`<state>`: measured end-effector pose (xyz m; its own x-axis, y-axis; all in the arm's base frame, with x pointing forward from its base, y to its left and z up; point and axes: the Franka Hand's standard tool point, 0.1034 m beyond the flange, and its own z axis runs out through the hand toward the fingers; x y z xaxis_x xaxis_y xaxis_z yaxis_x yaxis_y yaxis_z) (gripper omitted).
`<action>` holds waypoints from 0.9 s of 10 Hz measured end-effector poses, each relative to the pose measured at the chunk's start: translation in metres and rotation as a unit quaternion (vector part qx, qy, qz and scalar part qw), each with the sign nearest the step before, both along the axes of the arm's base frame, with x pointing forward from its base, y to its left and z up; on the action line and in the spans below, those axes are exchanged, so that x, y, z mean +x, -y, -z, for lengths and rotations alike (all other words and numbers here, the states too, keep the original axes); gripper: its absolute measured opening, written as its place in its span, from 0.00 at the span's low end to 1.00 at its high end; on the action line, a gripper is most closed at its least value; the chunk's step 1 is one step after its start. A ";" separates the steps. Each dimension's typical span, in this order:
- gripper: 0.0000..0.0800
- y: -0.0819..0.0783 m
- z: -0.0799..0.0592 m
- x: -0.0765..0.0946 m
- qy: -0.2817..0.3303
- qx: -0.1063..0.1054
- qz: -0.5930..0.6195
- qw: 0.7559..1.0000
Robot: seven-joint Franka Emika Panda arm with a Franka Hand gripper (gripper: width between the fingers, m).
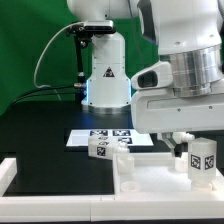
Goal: Assemble one leg
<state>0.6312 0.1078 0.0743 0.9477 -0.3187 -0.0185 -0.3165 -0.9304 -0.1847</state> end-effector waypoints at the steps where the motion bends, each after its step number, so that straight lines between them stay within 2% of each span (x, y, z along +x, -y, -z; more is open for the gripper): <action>1: 0.81 0.000 0.000 0.000 0.014 -0.016 -0.077 0.997; 2: 0.81 -0.002 -0.002 0.003 0.035 -0.044 -0.173 0.983; 4: 0.81 -0.004 -0.007 0.007 0.059 -0.074 -0.336 0.937; 5: 0.81 -0.006 -0.007 0.007 0.061 -0.074 -0.350 0.932; 6: 0.66 -0.005 -0.006 0.007 0.060 -0.074 -0.344 0.934; 7: 0.66 -0.005 -0.006 0.006 0.060 -0.074 -0.345 0.934; 8: 0.48 -0.006 -0.005 0.006 0.056 -0.071 -0.313 0.945; 9: 0.36 -0.005 -0.005 0.006 0.051 -0.068 -0.274 0.958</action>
Offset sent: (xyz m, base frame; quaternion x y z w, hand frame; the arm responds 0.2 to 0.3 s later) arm 0.0126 0.0001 0.0168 -0.1029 0.0117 -0.4291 0.8973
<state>0.6375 0.1129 0.0794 0.9681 0.2336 0.0903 0.2389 -0.9696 -0.0536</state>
